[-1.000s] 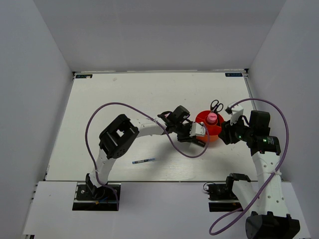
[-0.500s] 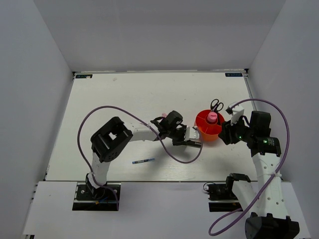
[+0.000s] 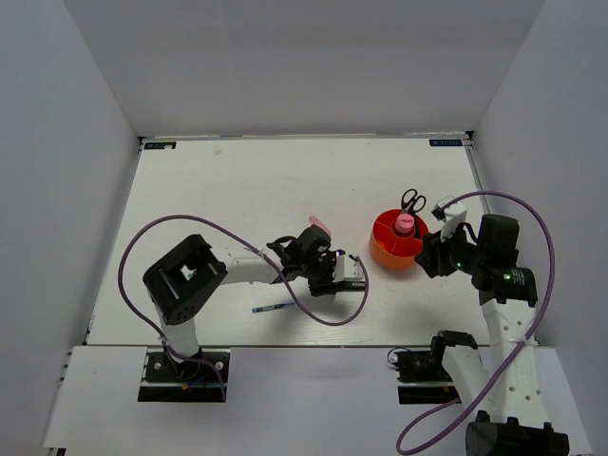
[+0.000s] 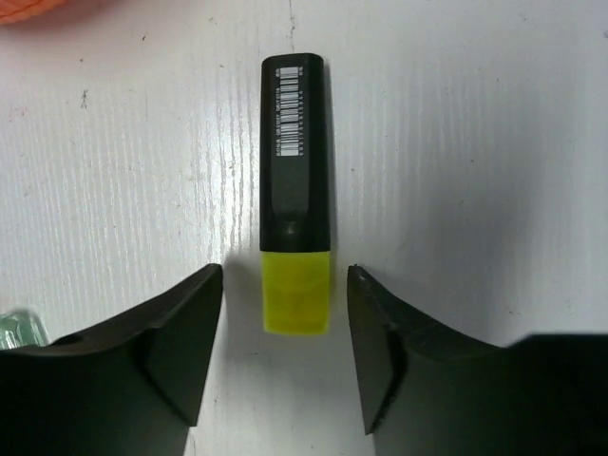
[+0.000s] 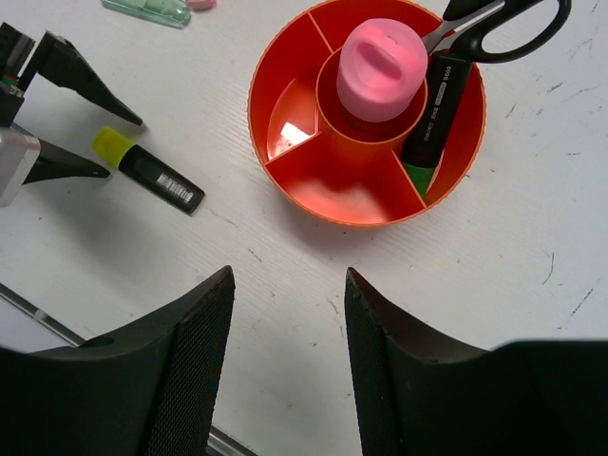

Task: Sort the stationery into containers
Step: Move the pen to the center of the board, then pick up the pen from the center of the board.

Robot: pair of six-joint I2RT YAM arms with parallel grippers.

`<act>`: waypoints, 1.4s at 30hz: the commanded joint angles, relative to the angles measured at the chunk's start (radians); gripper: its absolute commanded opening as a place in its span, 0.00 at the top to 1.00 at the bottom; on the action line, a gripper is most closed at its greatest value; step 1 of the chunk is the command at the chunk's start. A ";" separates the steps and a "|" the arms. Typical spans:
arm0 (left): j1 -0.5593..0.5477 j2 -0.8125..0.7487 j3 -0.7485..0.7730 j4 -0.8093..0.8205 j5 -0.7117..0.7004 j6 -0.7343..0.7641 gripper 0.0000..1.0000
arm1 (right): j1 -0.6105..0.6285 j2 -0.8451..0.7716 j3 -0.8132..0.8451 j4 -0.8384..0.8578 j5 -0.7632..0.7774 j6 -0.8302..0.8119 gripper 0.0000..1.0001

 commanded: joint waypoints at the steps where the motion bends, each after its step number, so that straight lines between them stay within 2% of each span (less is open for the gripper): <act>1: -0.027 -0.013 0.017 -0.080 -0.036 -0.006 0.33 | -0.003 -0.012 0.009 -0.001 -0.025 0.016 0.46; 5: -0.053 0.046 0.078 -0.118 -0.041 0.003 0.31 | -0.005 -0.028 0.020 -0.010 -0.017 0.009 0.46; 16: -0.073 0.193 0.254 -0.154 0.025 -0.062 0.31 | -0.003 -0.035 0.014 -0.020 0.000 -0.010 0.46; 18: -0.071 0.207 0.280 -0.158 0.038 -0.070 0.33 | -0.002 -0.037 0.011 -0.020 0.000 -0.008 0.46; 20: -0.077 0.228 0.305 -0.187 0.045 -0.072 0.39 | -0.002 -0.039 0.011 -0.018 0.006 -0.013 0.46; 25: -0.076 0.239 0.302 -0.259 0.050 -0.061 0.62 | -0.002 -0.037 0.015 -0.017 0.003 -0.011 0.46; 30: -0.076 0.228 0.300 -0.338 0.044 -0.041 0.77 | -0.003 -0.031 0.023 -0.026 -0.012 -0.004 0.46; 33: -0.073 0.228 0.349 -0.448 0.051 -0.017 0.89 | -0.003 -0.029 0.029 -0.027 -0.015 -0.004 0.46; 34: -0.070 0.228 0.369 -0.509 0.047 -0.013 0.99 | -0.002 -0.031 0.031 -0.026 -0.015 -0.002 0.46; 42: -0.036 0.150 0.377 -0.536 0.015 -0.061 1.00 | -0.002 -0.035 0.035 -0.029 -0.031 0.012 0.46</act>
